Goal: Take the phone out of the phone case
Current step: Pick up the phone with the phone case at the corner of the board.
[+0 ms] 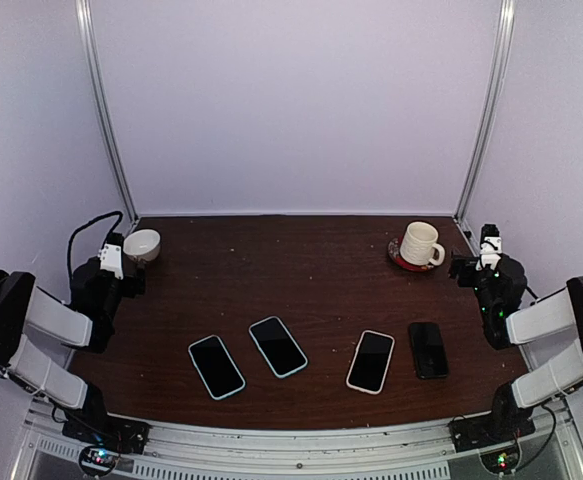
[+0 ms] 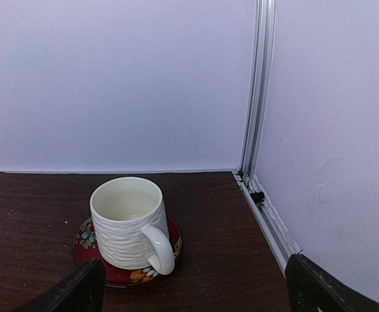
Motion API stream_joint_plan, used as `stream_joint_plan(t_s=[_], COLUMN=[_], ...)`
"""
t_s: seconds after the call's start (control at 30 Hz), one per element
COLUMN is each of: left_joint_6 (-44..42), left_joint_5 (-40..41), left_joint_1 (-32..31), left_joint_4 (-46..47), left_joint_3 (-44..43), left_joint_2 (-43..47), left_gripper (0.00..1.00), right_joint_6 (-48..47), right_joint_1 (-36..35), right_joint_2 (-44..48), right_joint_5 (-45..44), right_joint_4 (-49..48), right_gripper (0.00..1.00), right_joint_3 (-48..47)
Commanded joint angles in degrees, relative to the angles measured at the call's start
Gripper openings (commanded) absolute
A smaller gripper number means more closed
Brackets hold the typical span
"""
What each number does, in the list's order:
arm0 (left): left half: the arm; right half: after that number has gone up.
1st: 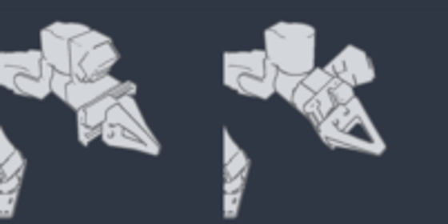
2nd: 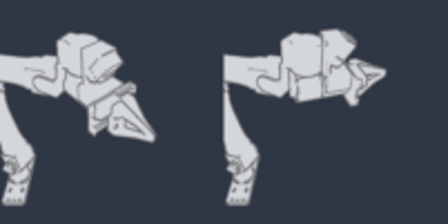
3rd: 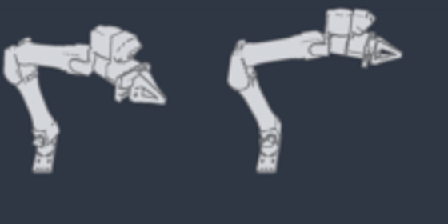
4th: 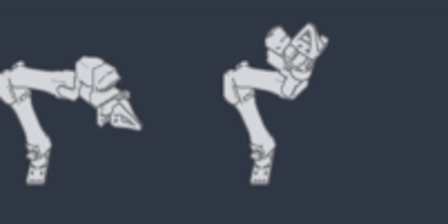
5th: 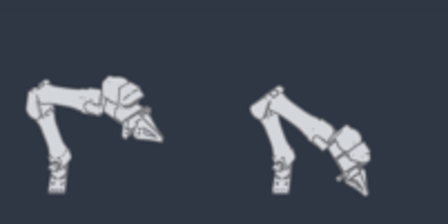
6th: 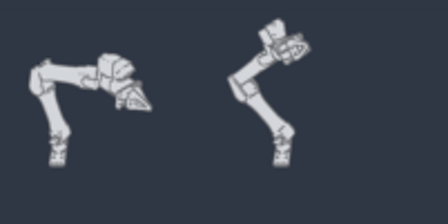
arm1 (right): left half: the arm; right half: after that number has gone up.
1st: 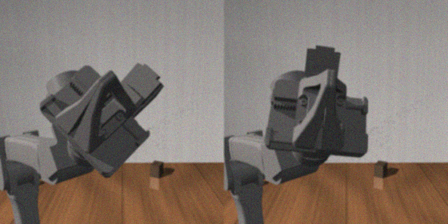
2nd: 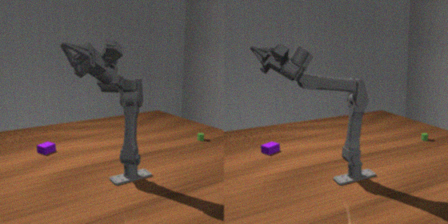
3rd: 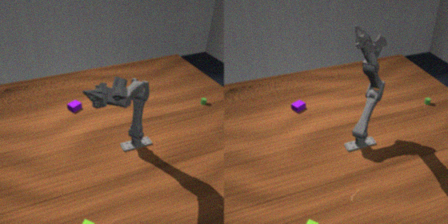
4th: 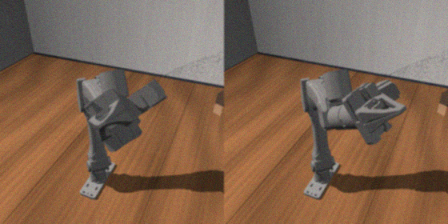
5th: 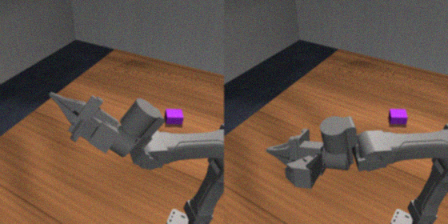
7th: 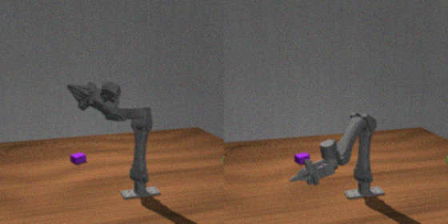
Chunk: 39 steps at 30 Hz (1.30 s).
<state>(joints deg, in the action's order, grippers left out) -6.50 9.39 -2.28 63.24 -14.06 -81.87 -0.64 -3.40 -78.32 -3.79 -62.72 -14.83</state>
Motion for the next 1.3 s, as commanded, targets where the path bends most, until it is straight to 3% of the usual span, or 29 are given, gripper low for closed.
stream_joint_plan(t_s=[0.0, 0.33, 0.5, 0.6, 0.83, 1.1, 1.27], left_joint_6=[0.5, 0.5, 0.5, 0.5, 0.5, 0.8, 1.2], left_joint_5=[0.0, 0.0, 0.0, -0.1, -0.2, -3.8, -1.6], left_joint_1=[0.4, 0.4, 0.4, 0.4, 0.5, 1.8, 1.0], left_joint_4=[2.1, 2.1, 2.1, 2.1, 2.1, 0.3, -6.0], left_joint_3=[-1.1, -1.1, -1.1, -1.1, -1.2, -1.2, -0.3], left_joint_2=[-0.1, -0.1, -0.1, -0.1, -0.1, 1.4, 9.4], left_gripper=[0.98, 0.97, 0.98, 0.98, 0.98, 0.97, 0.98], right_joint_6=[0.5, 0.5, 0.6, 0.6, 12.5, 24.2, 28.8], right_joint_1=[0.2, 0.2, -0.5, -1.8, -4.6, -10.4, -16.5], right_joint_2=[0.3, 0.4, 3.5, 8.0, 10.9, 12.6, 16.3], right_joint_5=[0.6, -0.3, -4.3, -5.8, -4.4, -4.4, -1.2], right_joint_4=[-0.3, -0.3, 4.8, 17.3, 60.0, 91.3, 100.9], right_gripper=[1.0, 1.0, 1.0, 1.0, 1.0, 1.0, 1.0], right_joint_3=[0.0, -0.1, -1.5, -5.7, -24.4, -32.7, -30.0])
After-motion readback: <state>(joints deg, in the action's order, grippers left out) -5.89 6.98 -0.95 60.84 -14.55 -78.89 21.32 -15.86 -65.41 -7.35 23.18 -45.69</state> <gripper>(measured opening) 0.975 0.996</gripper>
